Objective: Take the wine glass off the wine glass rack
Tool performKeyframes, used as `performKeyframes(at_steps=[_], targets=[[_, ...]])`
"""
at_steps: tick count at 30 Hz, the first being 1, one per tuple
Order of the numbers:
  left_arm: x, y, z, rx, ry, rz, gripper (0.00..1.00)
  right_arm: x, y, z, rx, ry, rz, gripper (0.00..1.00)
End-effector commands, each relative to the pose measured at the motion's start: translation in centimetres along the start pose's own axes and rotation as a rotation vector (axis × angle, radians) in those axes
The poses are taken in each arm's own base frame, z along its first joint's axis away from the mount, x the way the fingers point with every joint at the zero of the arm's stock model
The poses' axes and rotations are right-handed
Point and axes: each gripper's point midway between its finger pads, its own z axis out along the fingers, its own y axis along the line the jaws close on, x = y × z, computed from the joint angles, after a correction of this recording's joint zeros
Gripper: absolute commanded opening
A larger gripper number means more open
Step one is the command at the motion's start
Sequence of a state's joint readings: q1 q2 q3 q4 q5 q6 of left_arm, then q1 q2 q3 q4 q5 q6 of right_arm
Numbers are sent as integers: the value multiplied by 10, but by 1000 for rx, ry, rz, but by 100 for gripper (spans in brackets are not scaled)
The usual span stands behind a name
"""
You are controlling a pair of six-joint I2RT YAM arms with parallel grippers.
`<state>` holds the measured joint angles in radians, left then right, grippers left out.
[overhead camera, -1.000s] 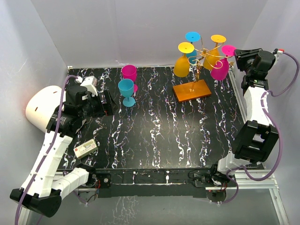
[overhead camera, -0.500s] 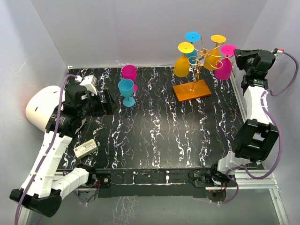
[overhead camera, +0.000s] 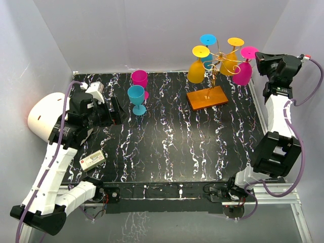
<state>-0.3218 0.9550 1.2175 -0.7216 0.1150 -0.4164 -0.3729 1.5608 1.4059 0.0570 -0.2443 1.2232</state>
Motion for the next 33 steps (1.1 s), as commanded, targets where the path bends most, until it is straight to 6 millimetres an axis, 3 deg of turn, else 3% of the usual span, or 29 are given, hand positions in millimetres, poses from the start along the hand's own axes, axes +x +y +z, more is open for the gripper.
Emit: performKeyframes(at_steps=[1, 18, 33], targets=[[-6, -6, -13, 21, -27, -1, 99, -13, 52, -25, -141, -31, 2, 0], [-5, -6, -14, 26, -30, -1, 99, 9, 58, -29, -178, 82, 13, 0], [-27, -11, 15, 31, -62, -2, 99, 22, 63, 3, -204, 84, -20, 0]])
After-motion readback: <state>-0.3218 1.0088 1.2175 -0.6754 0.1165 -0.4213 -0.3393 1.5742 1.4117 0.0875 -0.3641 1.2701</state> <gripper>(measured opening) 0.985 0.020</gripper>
